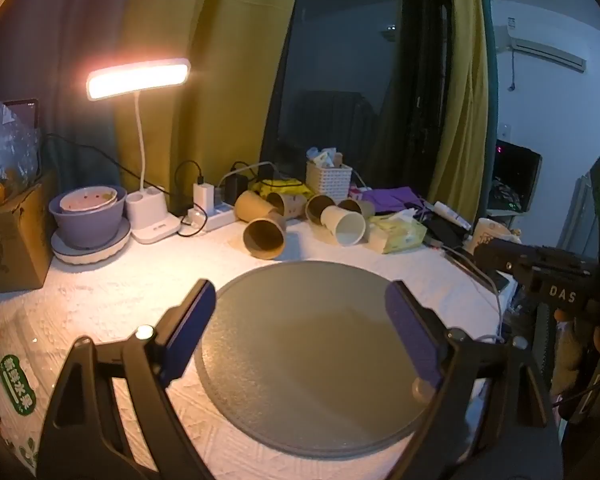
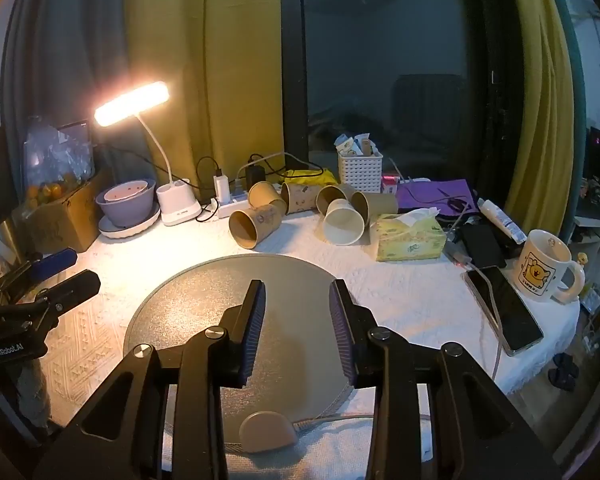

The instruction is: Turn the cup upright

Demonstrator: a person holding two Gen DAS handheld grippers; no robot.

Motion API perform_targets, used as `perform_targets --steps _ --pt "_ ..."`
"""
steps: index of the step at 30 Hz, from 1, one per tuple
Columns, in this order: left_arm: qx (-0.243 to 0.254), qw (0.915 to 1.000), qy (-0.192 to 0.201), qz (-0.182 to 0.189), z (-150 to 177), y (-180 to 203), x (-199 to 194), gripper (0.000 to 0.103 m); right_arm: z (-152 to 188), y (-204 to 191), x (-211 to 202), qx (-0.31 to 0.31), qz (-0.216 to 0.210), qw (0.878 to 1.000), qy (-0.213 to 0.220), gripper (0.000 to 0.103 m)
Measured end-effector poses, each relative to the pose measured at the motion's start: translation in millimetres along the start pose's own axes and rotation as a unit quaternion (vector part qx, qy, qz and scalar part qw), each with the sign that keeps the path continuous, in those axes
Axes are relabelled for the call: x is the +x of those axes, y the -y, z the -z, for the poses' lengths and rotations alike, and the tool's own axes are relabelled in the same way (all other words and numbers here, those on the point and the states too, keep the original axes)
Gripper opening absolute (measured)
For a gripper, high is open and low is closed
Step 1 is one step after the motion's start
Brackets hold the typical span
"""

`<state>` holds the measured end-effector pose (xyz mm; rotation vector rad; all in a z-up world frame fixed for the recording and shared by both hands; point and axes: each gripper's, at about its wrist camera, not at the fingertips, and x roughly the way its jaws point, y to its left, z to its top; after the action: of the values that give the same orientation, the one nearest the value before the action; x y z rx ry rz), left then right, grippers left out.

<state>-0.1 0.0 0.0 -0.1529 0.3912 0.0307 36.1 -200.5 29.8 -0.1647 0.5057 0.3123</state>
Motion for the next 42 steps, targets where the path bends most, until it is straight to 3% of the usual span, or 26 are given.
perform_targets --steps 21,24,42 --pt "0.002 1.0000 -0.003 0.001 -3 8 4 0.088 -2 4 -4 0.002 0.003 1.000 0.005 0.036" --pt "0.002 1.0000 -0.006 0.002 -1 8 3 0.088 -1 2 -3 0.003 0.002 1.000 0.005 0.045" --pt "0.010 0.9999 0.005 0.007 0 9 1 0.088 1 8 -5 0.003 0.002 1.000 0.006 0.045"
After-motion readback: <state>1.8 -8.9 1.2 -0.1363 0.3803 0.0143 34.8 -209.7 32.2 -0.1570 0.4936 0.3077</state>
